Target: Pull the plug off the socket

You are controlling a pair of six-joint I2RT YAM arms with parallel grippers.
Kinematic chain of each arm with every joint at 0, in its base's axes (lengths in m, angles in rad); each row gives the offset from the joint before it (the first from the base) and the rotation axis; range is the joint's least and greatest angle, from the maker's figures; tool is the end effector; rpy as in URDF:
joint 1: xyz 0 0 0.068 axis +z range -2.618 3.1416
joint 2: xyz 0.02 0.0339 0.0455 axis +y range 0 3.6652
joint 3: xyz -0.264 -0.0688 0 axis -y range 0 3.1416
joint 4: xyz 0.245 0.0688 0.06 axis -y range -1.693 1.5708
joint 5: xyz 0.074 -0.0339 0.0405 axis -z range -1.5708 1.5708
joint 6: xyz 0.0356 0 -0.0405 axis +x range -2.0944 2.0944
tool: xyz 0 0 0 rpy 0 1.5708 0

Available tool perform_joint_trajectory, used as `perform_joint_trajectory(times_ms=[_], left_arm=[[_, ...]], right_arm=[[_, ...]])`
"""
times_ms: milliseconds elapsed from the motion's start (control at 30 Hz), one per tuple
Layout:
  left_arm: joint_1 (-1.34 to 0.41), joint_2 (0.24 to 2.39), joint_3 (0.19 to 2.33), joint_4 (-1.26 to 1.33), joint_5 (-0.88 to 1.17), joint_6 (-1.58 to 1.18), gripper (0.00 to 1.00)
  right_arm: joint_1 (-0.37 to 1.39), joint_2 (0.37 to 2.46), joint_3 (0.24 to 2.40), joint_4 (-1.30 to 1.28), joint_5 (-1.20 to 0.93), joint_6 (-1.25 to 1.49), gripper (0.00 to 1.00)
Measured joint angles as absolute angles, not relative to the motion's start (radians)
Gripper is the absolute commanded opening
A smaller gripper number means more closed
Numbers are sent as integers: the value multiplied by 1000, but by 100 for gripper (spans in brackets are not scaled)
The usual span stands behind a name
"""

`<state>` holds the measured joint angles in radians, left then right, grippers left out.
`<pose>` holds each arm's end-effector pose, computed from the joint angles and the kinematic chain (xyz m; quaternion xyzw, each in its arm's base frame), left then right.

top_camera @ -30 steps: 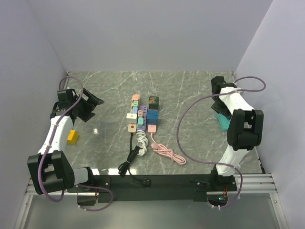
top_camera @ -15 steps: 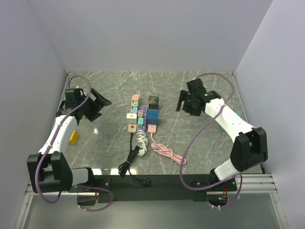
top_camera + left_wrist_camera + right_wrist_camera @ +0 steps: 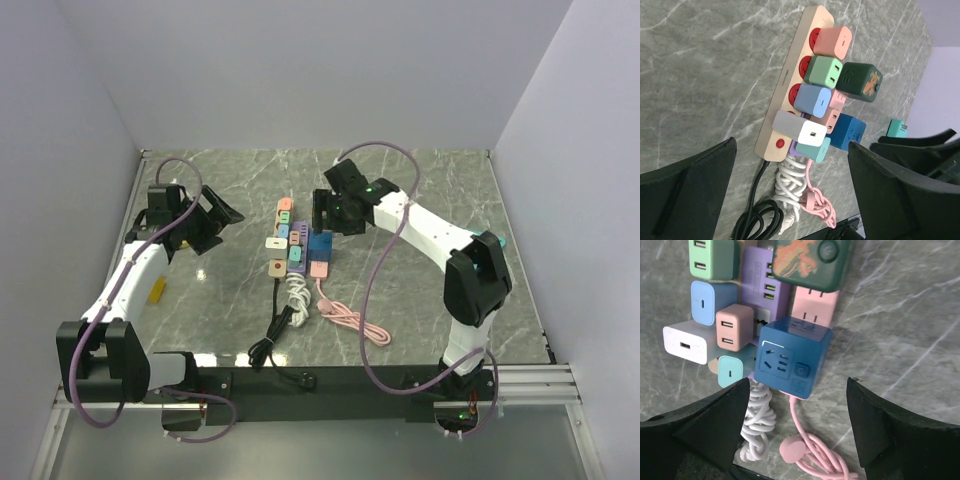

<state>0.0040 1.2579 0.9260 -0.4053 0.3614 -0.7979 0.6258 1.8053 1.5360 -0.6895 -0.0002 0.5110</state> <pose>0.2694 -0.0115 0.2694 -0.2841 0.8566 -0.3055 0.3037 0.3213 0.2322 0.2732 -0.0547 0.9520 0.1622 0.2538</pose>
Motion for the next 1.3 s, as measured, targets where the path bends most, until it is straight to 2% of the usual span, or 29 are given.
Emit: perform_joint_trajectory(times_ms=[200, 333, 600, 767, 933, 1300], left_arm=[[-54, 1253, 933, -413, 359, -787, 99], [-133, 1277, 1016, -457, 324, -762, 99], [-415, 1460, 1286, -511, 153, -706, 99], [-561, 1663, 1437, -574, 51, -686, 99], [-671, 1853, 1557, -637, -43, -670, 99], [-738, 1987, 1649, -722, -165, -669, 98]], right_arm=[[660, 1838, 1559, -702, 11, 549, 85], [656, 1817, 1561, -691, 41, 593, 86], [514, 1538, 1375, -696, 119, 745, 87], [382, 1348, 1204, -694, 128, 817, 87], [333, 1253, 1080, -700, 111, 822, 88], [291, 1190, 1005, -680, 62, 817, 87]])
